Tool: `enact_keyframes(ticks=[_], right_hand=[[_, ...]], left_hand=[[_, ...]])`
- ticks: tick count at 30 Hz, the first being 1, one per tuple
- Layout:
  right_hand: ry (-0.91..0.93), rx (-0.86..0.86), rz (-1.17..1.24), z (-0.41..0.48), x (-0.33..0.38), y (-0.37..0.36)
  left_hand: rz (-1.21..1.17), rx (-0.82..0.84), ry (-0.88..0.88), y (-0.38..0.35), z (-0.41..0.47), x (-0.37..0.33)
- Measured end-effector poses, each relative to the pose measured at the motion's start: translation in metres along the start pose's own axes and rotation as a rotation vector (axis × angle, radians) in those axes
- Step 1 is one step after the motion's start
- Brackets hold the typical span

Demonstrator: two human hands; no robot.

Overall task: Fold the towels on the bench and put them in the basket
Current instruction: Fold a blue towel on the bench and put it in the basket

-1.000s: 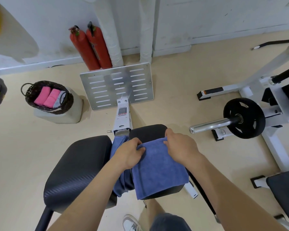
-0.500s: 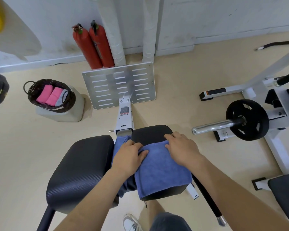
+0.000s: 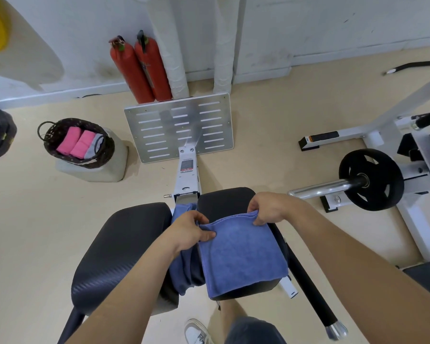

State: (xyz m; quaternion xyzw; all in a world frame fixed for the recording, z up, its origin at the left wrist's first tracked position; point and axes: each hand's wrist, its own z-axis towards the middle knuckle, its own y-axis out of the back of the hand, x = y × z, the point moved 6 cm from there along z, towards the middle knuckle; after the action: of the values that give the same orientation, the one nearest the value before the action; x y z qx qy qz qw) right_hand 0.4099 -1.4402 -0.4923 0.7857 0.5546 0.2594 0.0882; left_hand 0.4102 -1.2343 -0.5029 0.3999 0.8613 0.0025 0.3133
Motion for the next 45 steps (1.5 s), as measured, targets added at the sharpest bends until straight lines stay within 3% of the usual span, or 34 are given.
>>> enact_keyframes(ticks=[7, 9, 12, 14, 16, 19, 21, 24, 27, 29, 32, 34, 37, 40, 42, 45], right_hand=[[0.018, 0.082, 0.127, 0.000, 0.000, 0.005], [0.055, 0.050, 0.240, -0.011, 0.003, 0.011], [0.169, 0.004, 0.413, -0.036, 0.018, 0.030], [0.230, -0.071, 0.460, -0.057, 0.027, 0.051], [0.282, -0.214, 0.436, -0.081, 0.030, 0.076], [0.367, -0.435, 0.276, -0.115, 0.029, 0.097], [0.382, -0.611, 0.149, -0.121, 0.024, 0.088], [0.402, -0.731, -0.020, -0.105, 0.014, 0.039], [0.312, -0.579, -0.110, -0.087, -0.007, -0.020], [0.244, -0.475, -0.001, -0.088, -0.020, -0.039], [0.246, -0.556, 0.236, -0.094, -0.023, -0.035], [0.240, -0.602, 0.149, -0.093, -0.020, -0.033], [0.238, -0.608, 0.089, -0.092, -0.019, -0.036], [0.263, -0.693, 0.128, -0.094, -0.020, -0.036], [0.260, -0.794, 0.283, -0.097, -0.024, -0.033], [0.127, -0.748, 0.841, -0.097, -0.036, -0.036]], left_hand=[[0.211, 0.134, -0.003, -0.002, 0.000, -0.016], [0.307, 0.176, -0.078, -0.003, -0.005, -0.028], [0.246, 0.244, -0.209, -0.006, -0.018, -0.057], [0.244, 0.157, -0.328, 0.000, -0.027, -0.083], [0.343, -0.043, -0.485, 0.013, -0.040, -0.113], [0.563, -0.362, -0.797, 0.020, -0.067, -0.145], [0.781, -0.464, -0.914, 0.007, -0.070, -0.141], [1.055, -0.422, -0.818, -0.028, -0.054, -0.107], [1.170, -0.244, -0.707, -0.058, -0.044, -0.069], [1.136, -0.239, -0.676, -0.062, -0.044, -0.060], [1.038, -0.230, -0.700, -0.058, -0.043, -0.059], [0.920, -0.221, -0.745, -0.057, -0.044, -0.059], [0.766, -0.181, -0.674, -0.054, -0.042, -0.058], [0.823, -0.198, -0.644, -0.056, -0.039, -0.059], [0.897, -0.231, -0.662, -0.060, -0.040, -0.063], [0.989, -0.281, -0.744, -0.069, -0.041, -0.066]])
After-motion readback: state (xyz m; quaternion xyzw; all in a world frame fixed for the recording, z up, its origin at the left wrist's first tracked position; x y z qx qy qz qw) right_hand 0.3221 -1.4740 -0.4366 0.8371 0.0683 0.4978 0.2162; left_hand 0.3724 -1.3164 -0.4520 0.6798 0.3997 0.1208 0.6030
